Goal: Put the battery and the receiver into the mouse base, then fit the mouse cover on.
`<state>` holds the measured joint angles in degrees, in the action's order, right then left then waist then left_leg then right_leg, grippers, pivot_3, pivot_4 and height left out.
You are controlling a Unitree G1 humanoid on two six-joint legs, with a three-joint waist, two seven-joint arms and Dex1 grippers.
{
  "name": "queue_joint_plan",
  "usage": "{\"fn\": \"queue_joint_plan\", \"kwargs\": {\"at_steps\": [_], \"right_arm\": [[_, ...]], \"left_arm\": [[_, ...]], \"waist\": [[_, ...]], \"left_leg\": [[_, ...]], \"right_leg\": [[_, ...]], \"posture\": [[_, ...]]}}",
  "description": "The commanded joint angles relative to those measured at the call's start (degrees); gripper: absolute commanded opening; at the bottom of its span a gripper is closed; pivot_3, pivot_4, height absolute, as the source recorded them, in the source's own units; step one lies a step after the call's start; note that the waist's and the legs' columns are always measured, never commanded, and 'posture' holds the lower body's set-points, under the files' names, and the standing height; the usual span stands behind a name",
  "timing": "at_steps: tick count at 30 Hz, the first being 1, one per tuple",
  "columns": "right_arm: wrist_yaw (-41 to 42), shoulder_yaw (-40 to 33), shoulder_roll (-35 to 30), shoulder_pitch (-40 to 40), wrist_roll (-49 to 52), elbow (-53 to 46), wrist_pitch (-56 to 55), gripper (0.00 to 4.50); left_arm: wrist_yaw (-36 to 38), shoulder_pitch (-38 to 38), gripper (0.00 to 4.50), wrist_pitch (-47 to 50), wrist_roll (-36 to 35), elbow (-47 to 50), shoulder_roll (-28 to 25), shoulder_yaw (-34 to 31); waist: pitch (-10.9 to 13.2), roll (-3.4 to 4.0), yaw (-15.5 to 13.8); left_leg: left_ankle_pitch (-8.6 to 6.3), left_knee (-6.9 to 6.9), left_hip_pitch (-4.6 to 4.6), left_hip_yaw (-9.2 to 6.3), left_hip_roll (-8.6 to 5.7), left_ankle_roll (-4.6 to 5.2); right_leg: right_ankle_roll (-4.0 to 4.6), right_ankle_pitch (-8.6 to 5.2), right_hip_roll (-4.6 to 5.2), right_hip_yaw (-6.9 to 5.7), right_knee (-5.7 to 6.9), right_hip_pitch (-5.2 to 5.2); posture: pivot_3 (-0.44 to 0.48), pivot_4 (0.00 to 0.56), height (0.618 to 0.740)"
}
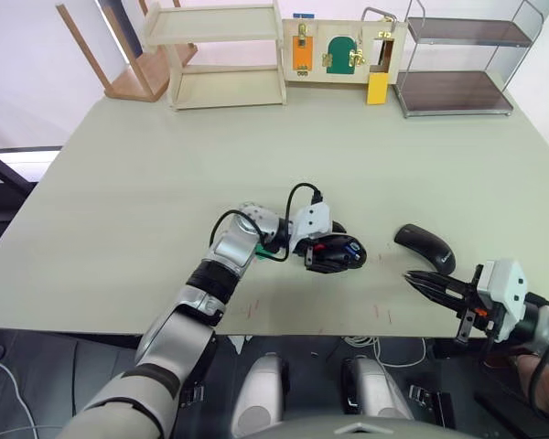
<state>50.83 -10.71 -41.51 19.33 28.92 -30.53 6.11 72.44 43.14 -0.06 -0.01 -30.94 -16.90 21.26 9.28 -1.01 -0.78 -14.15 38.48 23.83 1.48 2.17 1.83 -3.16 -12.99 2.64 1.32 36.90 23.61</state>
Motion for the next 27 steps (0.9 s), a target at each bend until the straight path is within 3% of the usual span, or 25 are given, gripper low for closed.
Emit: {"fn": "queue_joint_plan", "kwargs": {"at_steps": [1,5,11,15,22,27], "right_arm": [[0.3,-1.9,0.3,0.1,0.3,-1.5,-0.9,0.00],[-0.3,-1.8,0.7,0.4,1.4,-2.2,0.4,0.00],[-5.5,-1.6,0.3,-1.2,7.4,-6.7,11.1,0.00],[-12.4,-2.4,-3.0,-5.0,15.6,-11.2,24.9,0.00],[-26.7,-3.8,-12.6,-21.8,38.6,-10.3,48.1,0.00],[-35.7,3.4,-20.8,-39.6,53.1,-3.3,62.7,0.00]], "left_arm": [[0.6,0.2,4.22,0.7,0.1,1.8,-0.3,0.4],[1.0,-0.6,3.05,1.7,0.2,3.6,-0.8,0.6],[1.3,-2.9,3.02,5.5,0.0,10.0,-2.3,0.8],[1.5,-4.6,3.02,10.5,-0.2,16.6,-4.2,1.5],[1.0,-8.0,3.02,18.6,-0.3,27.3,-6.5,3.5],[-0.6,-9.1,3.02,21.2,0.0,29.5,-6.3,5.0]], "waist": [[0.0,0.00,0.0],[0.0,0.00,0.0],[0.0,0.01,0.0],[0.0,0.01,0.1],[0.0,0.01,0.1],[0.0,0.02,0.1]], "left_leg": [[0.00,0.00,0.00,0.00,0.00,0.00],[0.00,0.00,0.00,-0.01,0.00,0.00],[0.00,0.00,-0.01,-0.03,0.01,0.00],[0.00,0.04,-0.01,-0.06,0.01,0.00],[0.00,0.09,-0.03,-0.19,0.02,0.00],[0.00,0.12,-0.02,-0.19,0.01,0.00]], "right_leg": [[0.00,0.00,0.00,0.00,0.00,0.00],[0.00,0.00,0.00,0.00,0.01,0.00],[0.01,0.00,0.00,0.01,0.05,0.00],[0.09,-0.03,0.01,0.01,0.10,0.00],[0.23,-0.11,0.02,0.07,0.18,0.01],[0.24,-0.11,0.04,0.10,0.18,0.02]], "posture": [[0.000,0.150,0.740],[0.000,0.150,0.740],[0.000,0.150,0.740],[0.000,0.150,0.740],[0.000,0.150,0.740],[0.000,0.150,0.740]]}}
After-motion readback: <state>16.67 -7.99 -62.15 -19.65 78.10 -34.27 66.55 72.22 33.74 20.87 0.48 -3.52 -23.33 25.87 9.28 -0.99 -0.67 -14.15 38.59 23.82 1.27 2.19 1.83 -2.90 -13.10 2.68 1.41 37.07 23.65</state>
